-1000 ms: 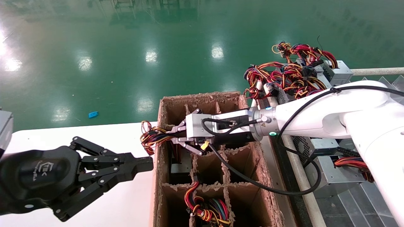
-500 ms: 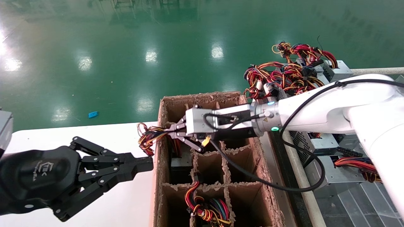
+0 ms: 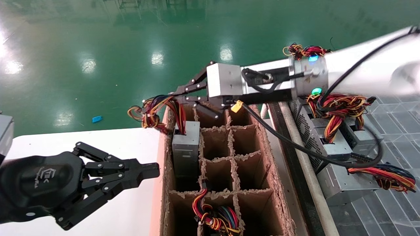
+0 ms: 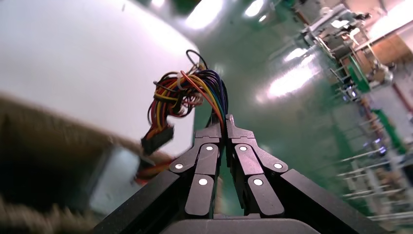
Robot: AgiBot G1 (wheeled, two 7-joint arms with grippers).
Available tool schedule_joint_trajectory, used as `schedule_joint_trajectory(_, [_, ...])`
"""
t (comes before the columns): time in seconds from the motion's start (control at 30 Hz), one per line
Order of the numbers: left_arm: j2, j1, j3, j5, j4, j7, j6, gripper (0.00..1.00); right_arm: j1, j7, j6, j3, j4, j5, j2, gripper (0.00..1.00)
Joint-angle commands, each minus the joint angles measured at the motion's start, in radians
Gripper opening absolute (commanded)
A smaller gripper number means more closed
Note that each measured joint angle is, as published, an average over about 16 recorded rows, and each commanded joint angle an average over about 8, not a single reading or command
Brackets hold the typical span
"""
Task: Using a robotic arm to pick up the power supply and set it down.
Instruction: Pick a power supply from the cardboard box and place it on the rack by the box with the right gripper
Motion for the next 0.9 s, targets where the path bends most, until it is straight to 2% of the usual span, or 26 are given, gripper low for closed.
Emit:
schedule_joint_trajectory(0.03, [0.0,0.0,0.0,0.0,0.0,0.0,0.0,0.0,0.027,-0.019,-0.001,-0.01,0.027,-0.017,0.008,0.0])
schedule_joint_trajectory(0.33, [0.0,0.0,0.0,0.0,0.0,0.0,0.0,0.0,0.081,-0.013,0.037,-0.006,0.218,-0.038,0.071,0.0])
schedule_joint_trajectory(0.7, [0.0,0.0,0.0,0.0,0.0,0.0,0.0,0.0,0.091,0.076,0.089,0.055,0.49,0.001,0.205,0.0])
schedule_joint_trajectory(0.9, [0.0,0.0,0.0,0.0,0.0,0.0,0.0,0.0,0.123,0.12,0.113,0.066,0.595,-0.03,0.282,0.0])
